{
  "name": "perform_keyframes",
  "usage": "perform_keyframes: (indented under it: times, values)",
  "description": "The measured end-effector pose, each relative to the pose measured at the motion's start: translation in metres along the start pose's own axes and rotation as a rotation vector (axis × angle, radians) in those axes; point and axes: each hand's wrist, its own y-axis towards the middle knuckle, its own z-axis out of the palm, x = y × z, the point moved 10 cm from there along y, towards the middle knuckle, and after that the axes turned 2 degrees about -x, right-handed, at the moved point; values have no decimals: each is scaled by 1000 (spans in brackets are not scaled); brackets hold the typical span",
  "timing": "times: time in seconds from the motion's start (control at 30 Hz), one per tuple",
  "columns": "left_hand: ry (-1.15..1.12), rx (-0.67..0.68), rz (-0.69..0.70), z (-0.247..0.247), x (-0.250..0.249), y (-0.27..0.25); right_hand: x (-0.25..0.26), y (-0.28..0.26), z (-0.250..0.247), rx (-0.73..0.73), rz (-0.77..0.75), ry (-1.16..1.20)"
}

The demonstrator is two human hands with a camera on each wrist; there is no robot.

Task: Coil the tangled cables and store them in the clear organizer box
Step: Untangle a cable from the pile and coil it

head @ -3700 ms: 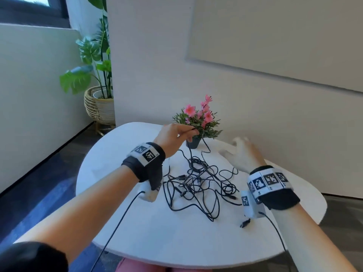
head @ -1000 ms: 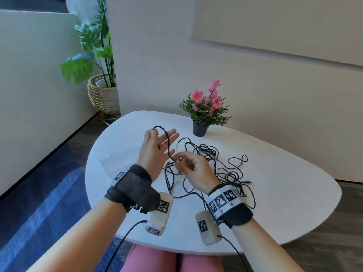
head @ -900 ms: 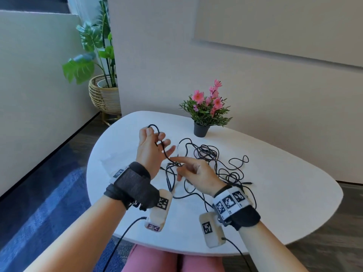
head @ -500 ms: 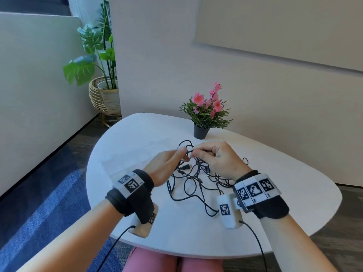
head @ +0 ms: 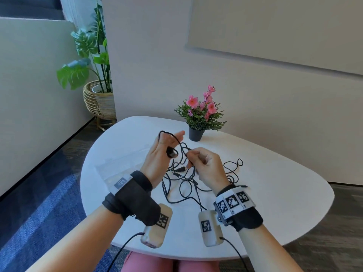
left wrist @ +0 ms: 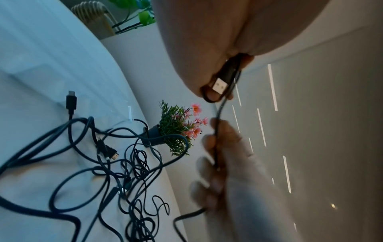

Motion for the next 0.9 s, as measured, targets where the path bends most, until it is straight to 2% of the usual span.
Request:
perform_keyframes:
  times: [0.07,0.13,0.27,0.37,0.47,0.57,0.63,0.7,0.8,0.9]
  values:
    - [55,-43,8,-6,0,4,-4,-6,4,7,-8,-12]
    - [52,-107,-3,-11,-2,6,-9,-13,18,100,15,-16]
    - [-170,-130,-175,-7,9,6,-12,-28,45,343,48,-71]
    - [13,-99,-219,-14,14,6,-7,-31,36,412,65,-139]
    - [203,0,-276,-11,27,4,7,-23,14,384,42,-189]
    - [360,155,-334,10,36,-7,23,-17,12,417,-28,-228]
    - [486,261,-314,23,35,-13,30,-12,13,388,-82,-248]
    - [598,334,-269,31,32,-17,35,-5,1,290,-82,-208]
    - [616,424,-280,36,34,-22,34,7,-21,159,-66,-228]
    - [573,470,-292,40,33,-24,22,10,-25,132,-4,-121]
